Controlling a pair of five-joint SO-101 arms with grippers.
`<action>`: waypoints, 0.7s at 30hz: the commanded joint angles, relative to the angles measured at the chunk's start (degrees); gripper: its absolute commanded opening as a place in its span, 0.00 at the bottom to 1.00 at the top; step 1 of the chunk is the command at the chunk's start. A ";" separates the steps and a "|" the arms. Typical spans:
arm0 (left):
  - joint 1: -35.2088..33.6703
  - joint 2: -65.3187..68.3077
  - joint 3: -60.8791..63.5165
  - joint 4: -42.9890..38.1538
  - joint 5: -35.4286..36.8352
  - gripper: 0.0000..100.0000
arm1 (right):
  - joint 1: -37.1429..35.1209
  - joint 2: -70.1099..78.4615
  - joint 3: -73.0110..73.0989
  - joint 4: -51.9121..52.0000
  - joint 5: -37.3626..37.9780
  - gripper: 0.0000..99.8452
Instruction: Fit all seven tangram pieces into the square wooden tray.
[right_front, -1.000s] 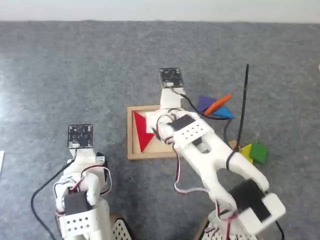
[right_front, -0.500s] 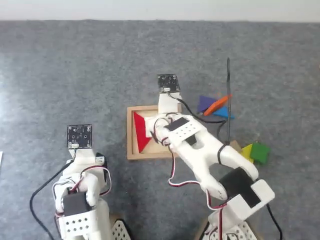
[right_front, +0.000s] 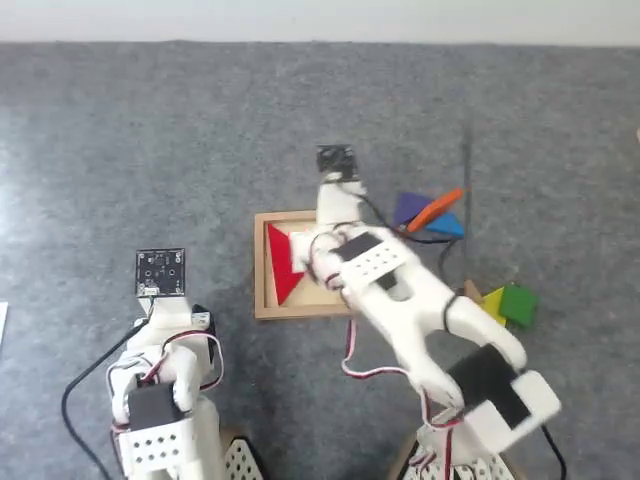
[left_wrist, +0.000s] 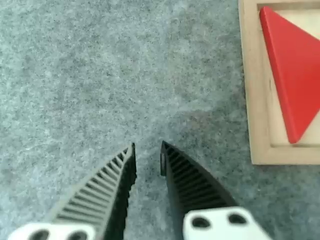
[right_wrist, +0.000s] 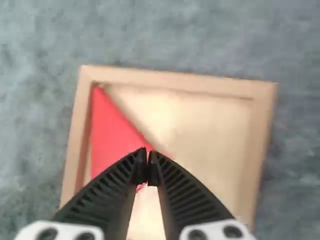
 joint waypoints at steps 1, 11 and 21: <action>0.00 -1.05 -0.66 0.18 -0.09 0.08 | 2.95 -3.21 -0.53 1.80 0.53 0.01; 0.00 -1.05 -0.66 0.18 -0.09 0.08 | 0.04 8.40 -2.90 -2.59 0.53 0.01; 0.00 -1.05 -0.66 0.18 -0.09 0.08 | -6.46 8.40 -2.73 -2.59 0.88 0.01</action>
